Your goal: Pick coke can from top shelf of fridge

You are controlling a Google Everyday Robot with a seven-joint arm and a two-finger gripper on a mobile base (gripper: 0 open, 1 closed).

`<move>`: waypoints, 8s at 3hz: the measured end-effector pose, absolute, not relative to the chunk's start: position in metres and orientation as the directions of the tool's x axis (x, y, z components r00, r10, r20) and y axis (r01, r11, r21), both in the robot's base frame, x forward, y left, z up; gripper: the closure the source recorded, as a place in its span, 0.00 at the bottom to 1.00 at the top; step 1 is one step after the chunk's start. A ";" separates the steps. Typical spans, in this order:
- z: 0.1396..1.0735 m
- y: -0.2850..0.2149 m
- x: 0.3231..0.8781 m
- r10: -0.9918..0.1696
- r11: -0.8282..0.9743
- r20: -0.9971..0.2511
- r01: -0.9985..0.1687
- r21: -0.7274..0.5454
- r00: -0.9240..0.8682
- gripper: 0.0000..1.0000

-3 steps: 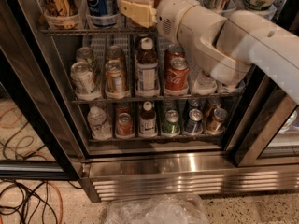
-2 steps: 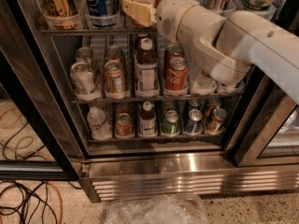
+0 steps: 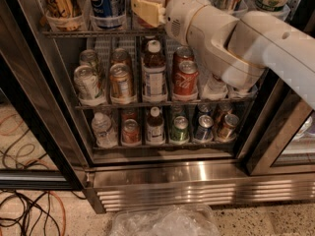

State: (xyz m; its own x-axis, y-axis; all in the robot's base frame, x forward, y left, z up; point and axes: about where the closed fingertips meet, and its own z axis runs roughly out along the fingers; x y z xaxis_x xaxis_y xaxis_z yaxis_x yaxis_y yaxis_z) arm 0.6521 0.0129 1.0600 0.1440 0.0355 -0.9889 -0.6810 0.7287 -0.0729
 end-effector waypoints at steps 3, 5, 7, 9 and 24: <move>1.075 0.012 0.648 0.035 0.729 -0.982 -0.676 -0.102 0.186 1.00; 1.097 0.013 0.641 0.029 0.725 -0.965 -0.671 -0.159 0.260 1.00; 1.093 0.017 0.630 0.007 0.717 -0.964 -0.673 -0.181 0.266 1.00; 1.091 0.020 0.626 -0.018 0.711 -0.967 -0.676 -0.192 0.256 1.00; 0.996 -0.034 0.495 -0.139 0.749 -0.990 -0.653 -0.116 0.017 1.00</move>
Offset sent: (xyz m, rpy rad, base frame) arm -0.0012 0.0001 -0.0007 0.0036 -0.0013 -0.0004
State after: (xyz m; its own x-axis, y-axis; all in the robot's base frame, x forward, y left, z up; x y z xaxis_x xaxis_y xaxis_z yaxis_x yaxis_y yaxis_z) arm 0.4951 -0.0337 0.9957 0.0166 -0.1393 -0.9901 -0.6526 0.7487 -0.1162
